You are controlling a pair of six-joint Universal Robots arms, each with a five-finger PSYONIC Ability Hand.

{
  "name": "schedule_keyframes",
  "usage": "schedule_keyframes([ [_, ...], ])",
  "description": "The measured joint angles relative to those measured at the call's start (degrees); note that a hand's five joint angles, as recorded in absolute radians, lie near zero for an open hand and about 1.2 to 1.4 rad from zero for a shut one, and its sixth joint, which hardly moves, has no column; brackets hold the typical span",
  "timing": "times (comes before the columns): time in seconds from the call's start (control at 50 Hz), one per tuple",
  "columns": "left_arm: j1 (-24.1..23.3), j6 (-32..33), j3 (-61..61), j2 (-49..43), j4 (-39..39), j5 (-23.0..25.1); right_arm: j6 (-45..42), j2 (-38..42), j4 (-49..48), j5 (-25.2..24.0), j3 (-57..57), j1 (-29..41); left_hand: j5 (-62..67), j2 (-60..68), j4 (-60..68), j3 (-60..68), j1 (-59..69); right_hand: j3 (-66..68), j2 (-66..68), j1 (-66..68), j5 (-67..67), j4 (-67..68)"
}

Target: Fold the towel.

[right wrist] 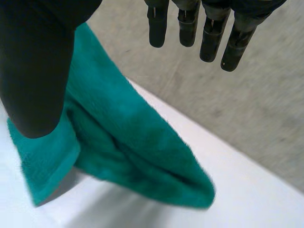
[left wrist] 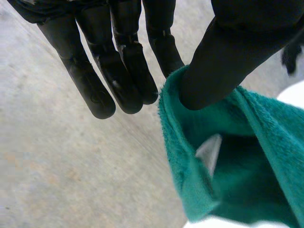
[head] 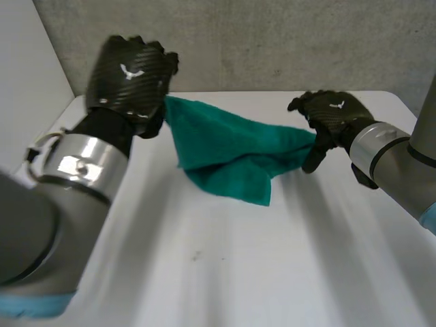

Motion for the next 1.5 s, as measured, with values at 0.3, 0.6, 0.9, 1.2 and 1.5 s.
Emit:
schedule_keyframes([
  [0.3,-4.34,-0.53,-2.35,18.93,-4.15,-0.07,16.9,19.13,0.88,-11.4,-11.53,-1.02,0.0,0.04,0.01,0.0,0.0,0.0,0.0,0.0,0.0,0.0],
  [0.6,-1.93,-0.52,-2.72,16.99,-4.06,-0.13,17.66,31.61,14.71,-22.91,-22.23,4.45,0.0,0.05,0.02,0.02,0.0,48.18,49.95,43.13,45.7,46.37],
  [0.9,8.17,-0.73,-4.43,14.53,-3.73,-0.03,3.71,8.09,3.73,-1.68,-21.62,1.59,0.0,0.06,0.02,0.05,0.0,55.35,54.63,45.6,52.81,54.64],
  [1.2,13.26,-1.02,-7.92,2.47,-0.3,-0.26,-0.94,20.39,11.36,-0.49,-28.19,3.47,0.0,0.07,0.02,0.05,0.0,18.59,18.2,15.7,17.14,17.65],
  [1.5,18.44,-0.22,0.77,-18.28,6.63,-0.71,0.38,-11.17,3.29,-4.57,20.86,10.17,0.0,0.1,0.02,0.05,0.0,13.47,13.51,11.44,11.4,11.97],
])
